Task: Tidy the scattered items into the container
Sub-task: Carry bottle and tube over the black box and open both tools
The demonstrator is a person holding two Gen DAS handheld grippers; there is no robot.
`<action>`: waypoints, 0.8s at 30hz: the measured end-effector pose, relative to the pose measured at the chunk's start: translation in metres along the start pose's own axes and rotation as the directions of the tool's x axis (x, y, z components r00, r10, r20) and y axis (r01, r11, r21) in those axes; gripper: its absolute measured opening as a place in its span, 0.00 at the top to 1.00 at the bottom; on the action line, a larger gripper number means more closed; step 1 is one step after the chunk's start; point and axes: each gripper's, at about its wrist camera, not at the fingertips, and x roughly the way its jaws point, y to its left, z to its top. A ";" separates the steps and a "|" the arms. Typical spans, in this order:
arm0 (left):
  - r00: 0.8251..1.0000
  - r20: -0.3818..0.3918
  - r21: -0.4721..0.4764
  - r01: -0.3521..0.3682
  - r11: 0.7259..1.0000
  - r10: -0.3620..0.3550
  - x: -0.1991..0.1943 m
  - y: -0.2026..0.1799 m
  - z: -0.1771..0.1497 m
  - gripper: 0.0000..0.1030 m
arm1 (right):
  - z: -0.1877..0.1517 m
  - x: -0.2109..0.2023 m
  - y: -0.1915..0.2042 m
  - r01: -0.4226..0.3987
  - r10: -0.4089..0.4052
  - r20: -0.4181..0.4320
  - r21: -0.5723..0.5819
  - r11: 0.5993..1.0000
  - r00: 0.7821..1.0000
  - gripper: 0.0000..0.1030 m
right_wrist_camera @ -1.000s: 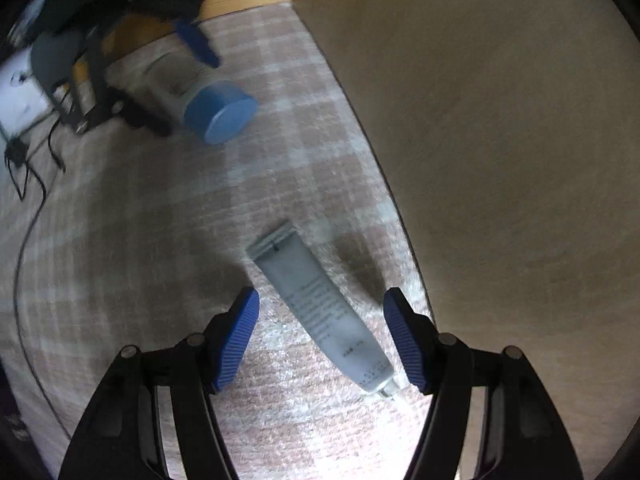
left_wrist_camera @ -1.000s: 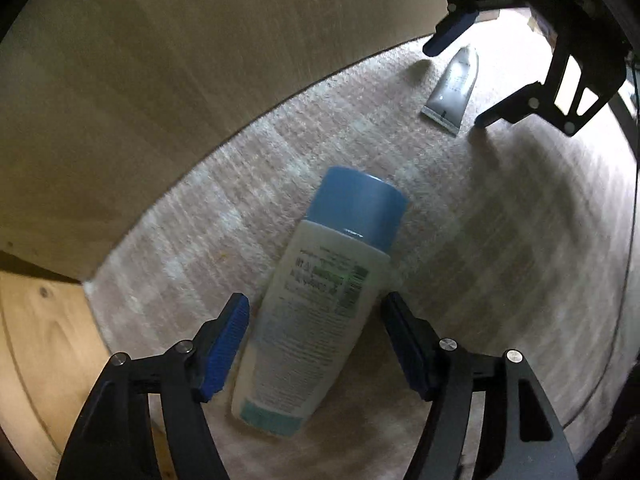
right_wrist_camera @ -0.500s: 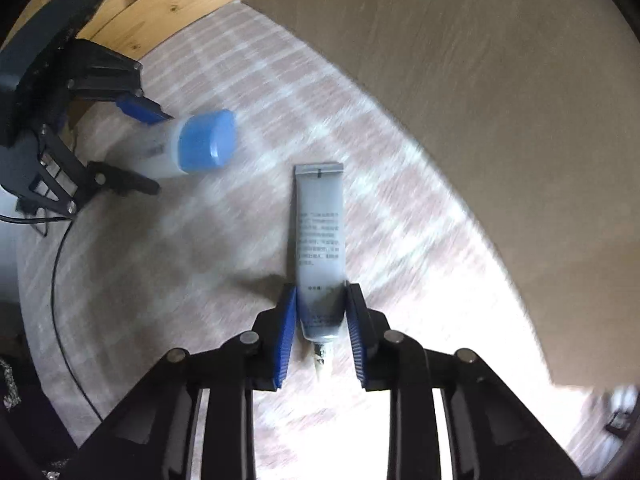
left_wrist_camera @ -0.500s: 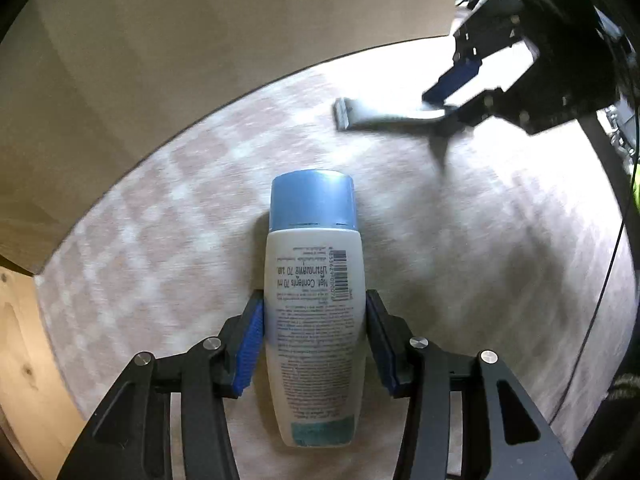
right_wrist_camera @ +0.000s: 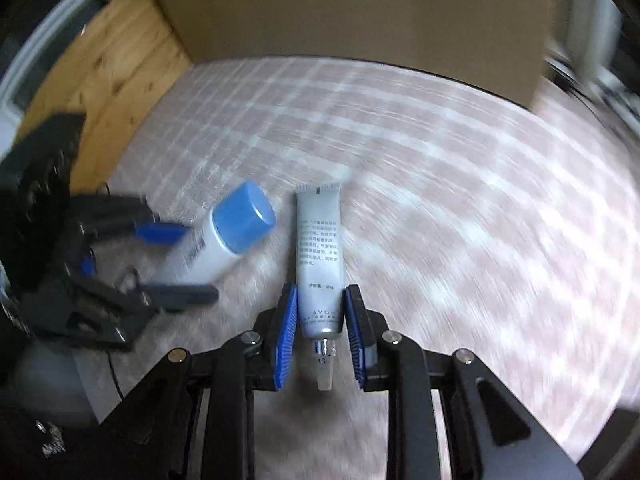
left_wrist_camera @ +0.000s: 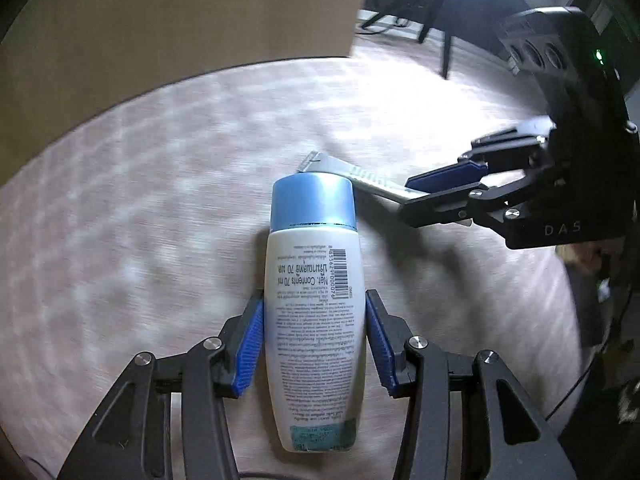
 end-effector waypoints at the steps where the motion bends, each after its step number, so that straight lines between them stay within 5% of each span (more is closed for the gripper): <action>1: 1.000 0.007 -0.004 0.010 1.000 -0.010 0.000 -0.007 0.017 0.56 | -0.005 -0.007 -0.007 0.001 -0.001 0.013 0.021 1.000 1.000 0.77; 14: 0.999 0.052 0.078 0.003 0.997 -0.007 0.004 -0.088 0.075 0.56 | -0.108 -0.096 -0.047 0.073 -0.101 0.150 0.186 0.980 0.983 0.77; 24: 0.996 0.074 0.212 0.037 0.977 -0.053 -0.015 -0.172 0.095 0.56 | -0.158 -0.171 -0.064 0.137 -0.221 0.260 0.306 0.942 0.940 0.77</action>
